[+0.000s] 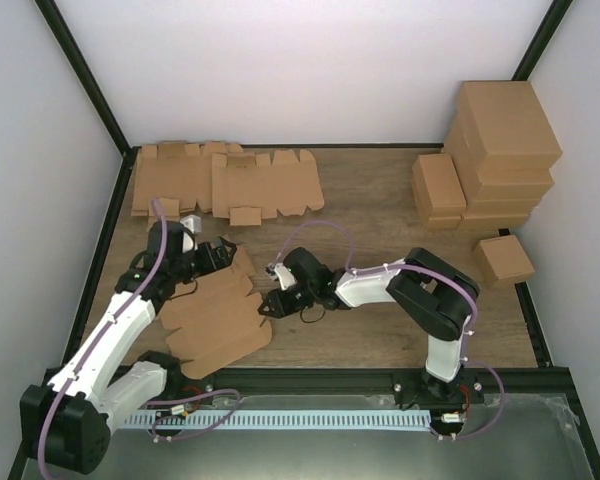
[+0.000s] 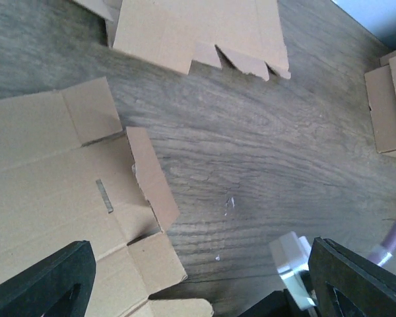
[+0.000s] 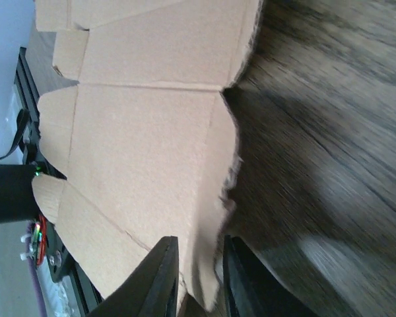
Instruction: Fold the paper box
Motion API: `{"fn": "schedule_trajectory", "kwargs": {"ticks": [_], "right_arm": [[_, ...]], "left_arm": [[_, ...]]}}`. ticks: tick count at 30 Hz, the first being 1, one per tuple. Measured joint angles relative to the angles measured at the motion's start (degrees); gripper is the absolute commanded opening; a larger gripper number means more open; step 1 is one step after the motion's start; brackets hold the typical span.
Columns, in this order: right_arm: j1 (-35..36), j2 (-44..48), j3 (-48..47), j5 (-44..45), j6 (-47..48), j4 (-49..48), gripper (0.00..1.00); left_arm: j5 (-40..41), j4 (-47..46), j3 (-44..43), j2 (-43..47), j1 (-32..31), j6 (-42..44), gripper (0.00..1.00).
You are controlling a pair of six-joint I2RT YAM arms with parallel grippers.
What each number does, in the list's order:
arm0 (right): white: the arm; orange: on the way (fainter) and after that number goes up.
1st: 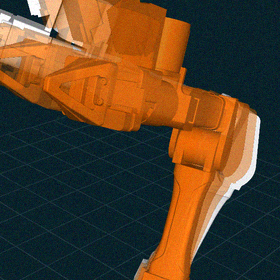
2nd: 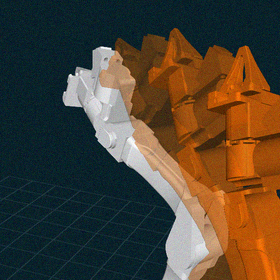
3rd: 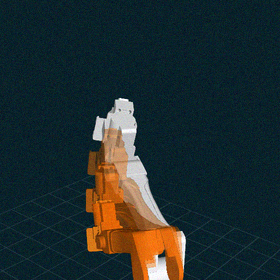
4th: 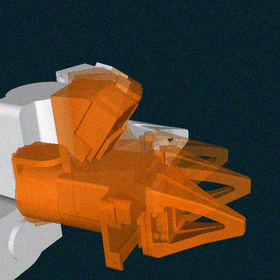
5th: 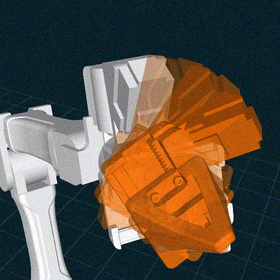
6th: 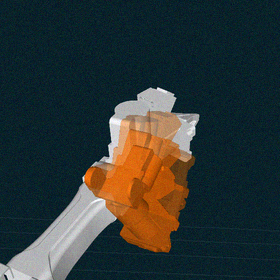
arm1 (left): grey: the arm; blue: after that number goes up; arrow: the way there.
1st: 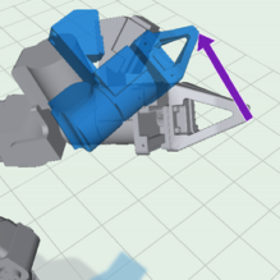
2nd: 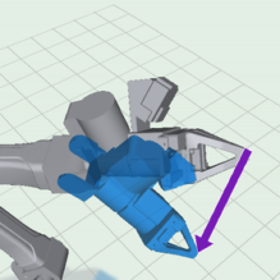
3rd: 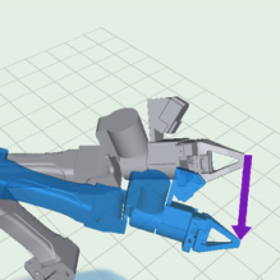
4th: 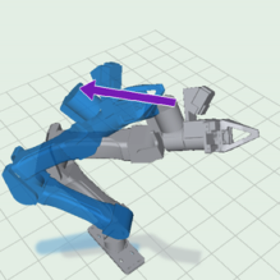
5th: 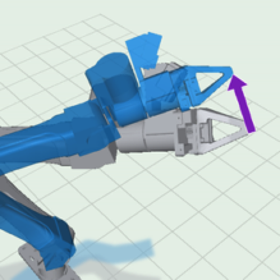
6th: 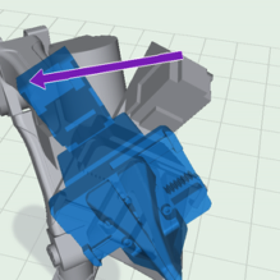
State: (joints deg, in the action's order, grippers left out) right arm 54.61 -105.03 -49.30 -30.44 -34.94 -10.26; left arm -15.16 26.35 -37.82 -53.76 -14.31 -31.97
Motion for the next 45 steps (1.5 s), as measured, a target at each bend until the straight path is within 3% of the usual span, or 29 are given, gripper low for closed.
{"fn": "schedule_trajectory", "kwargs": {"ticks": [2,8,12,18,23,24,25,26,27,29,32,35,45], "right_arm": [[0.3,-0.7,-1.0,-0.6,0.2,-0.1,0.01],[0.5,1.3,-2.7,0.6,5.6,4.7,0.01],[0.5,8.7,-3.6,3.6,13.9,13.3,0.01],[0.5,16.9,-10.7,13.3,26.1,28.7,0.01],[-0.3,16.5,-16.6,24.8,33.0,41.7,0.01],[-0.7,16.5,-16.9,26.2,33.6,43.5,0.09],[-1.4,16.5,-17.4,28.1,34.2,45.7,0.35],[-2.5,16.5,-18.2,30.7,34.2,48.0,0.69],[-3.5,16.5,-18.9,33.0,33.8,49.5,0.79],[-5.8,16.5,-20.9,40.9,32.8,51.9,0.87],[-9.0,16.5,-23.2,51.9,29.0,53.9,0.90],[-11.4,17.1,-23.2,55.5,25.3,54.0,0.89],[-11.3,33.1,0.3,30.8,6.8,41.8,0.83]], "left_arm": [[0.2,0.2,-0.8,0.0,0.0,0.3,0.92],[2.4,3.9,-5.3,-0.8,0.0,3.0,0.92],[5.7,10.1,-15.0,-1.6,0.0,6.3,0.94],[7.4,13.0,-30.3,0.1,0.0,11.1,0.98],[7.6,14.6,-33.2,-2.3,0.1,13.0,0.98],[7.6,14.9,-33.0,-3.4,0.2,13.2,0.98],[7.6,15.1,-32.5,-4.8,0.3,13.4,0.98],[7.5,15.3,-31.7,-6.3,0.5,13.6,0.99],[7.5,15.5,-30.9,-7.6,0.8,13.8,0.99],[7.3,15.8,-29.5,-9.7,1.2,14.0,0.99],[6.2,15.1,-27.4,-12.3,1.9,14.0,0.99],[4.9,12.9,-25.6,-14.2,2.1,13.7,0.98],[5.6,4.2,-19.8,-25.8,2.2,12.4,0.96]]}}
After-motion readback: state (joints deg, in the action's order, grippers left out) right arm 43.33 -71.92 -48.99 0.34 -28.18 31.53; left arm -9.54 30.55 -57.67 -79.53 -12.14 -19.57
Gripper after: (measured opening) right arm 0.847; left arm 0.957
